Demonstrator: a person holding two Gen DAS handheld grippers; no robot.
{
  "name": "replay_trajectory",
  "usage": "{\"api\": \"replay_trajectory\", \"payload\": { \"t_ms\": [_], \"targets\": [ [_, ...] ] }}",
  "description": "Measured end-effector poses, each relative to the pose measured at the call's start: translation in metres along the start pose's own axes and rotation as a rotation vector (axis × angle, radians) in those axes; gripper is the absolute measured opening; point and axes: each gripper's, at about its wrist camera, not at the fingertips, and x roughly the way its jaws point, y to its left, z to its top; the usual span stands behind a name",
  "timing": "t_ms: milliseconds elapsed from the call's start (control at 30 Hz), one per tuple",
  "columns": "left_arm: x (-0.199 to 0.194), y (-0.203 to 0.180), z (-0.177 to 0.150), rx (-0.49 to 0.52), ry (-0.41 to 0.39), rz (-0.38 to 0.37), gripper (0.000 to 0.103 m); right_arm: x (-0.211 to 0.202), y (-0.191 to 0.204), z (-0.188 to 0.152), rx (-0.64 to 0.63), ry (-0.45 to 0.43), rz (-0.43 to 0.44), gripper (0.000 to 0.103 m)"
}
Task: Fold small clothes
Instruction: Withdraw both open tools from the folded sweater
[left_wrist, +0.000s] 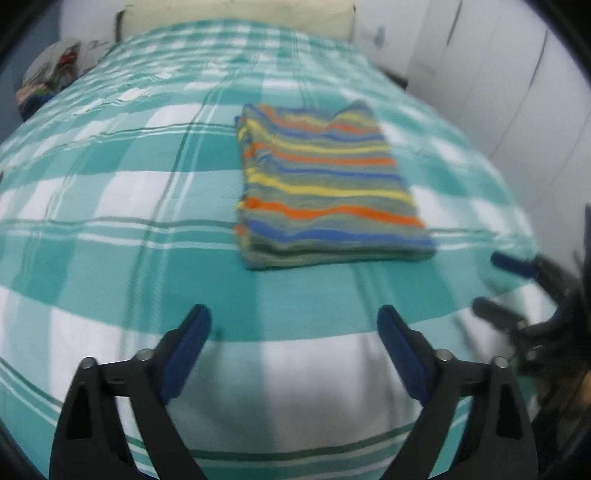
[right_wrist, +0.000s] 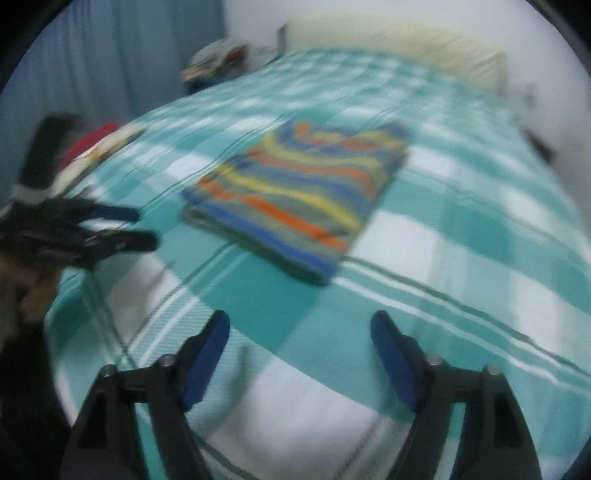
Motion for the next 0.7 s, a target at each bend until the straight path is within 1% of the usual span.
{"api": "replay_trajectory", "payload": {
  "t_ms": [67, 100, 167, 233, 267, 300, 400, 500, 700],
  "targets": [
    [0.011, -0.009, -0.005, 0.0, 0.002, -0.002, 0.096, 0.0, -0.001, -0.003, 0.049, 0.004, -0.05, 0.079],
    [0.018, -0.014, -0.008, 0.018, 0.012, 0.01, 0.096, 0.001, -0.002, -0.004, 0.069, 0.004, -0.064, 0.079],
    [0.03, -0.024, -0.018, 0.078, 0.013, 0.075, 0.096, 0.006, -0.006, -0.009, 0.092, 0.024, -0.105, 0.079],
    [0.037, -0.027, -0.025, 0.109, 0.001, 0.112, 0.099, 0.01, -0.007, -0.016, 0.097, 0.05, -0.128, 0.079],
    [0.041, -0.029, -0.026, 0.124, 0.0, 0.131, 0.1, 0.015, -0.008, -0.02, 0.108, 0.061, -0.13, 0.082],
    [0.044, -0.031, -0.027, 0.133, 0.003, 0.141, 0.102, 0.019, -0.008, -0.024, 0.114, 0.071, -0.126, 0.088],
    [0.05, -0.03, -0.027, 0.137, 0.018, 0.143, 0.103, 0.024, -0.004, -0.033, 0.11, 0.064, -0.145, 0.096],
    [0.051, -0.028, -0.026, 0.137, 0.019, 0.144, 0.103, 0.03, 0.003, -0.035, 0.086, 0.068, -0.172, 0.101],
    [0.052, -0.03, -0.03, 0.143, 0.018, 0.155, 0.103, 0.037, 0.0, -0.038, 0.091, 0.065, -0.172, 0.103]
  ]
}}
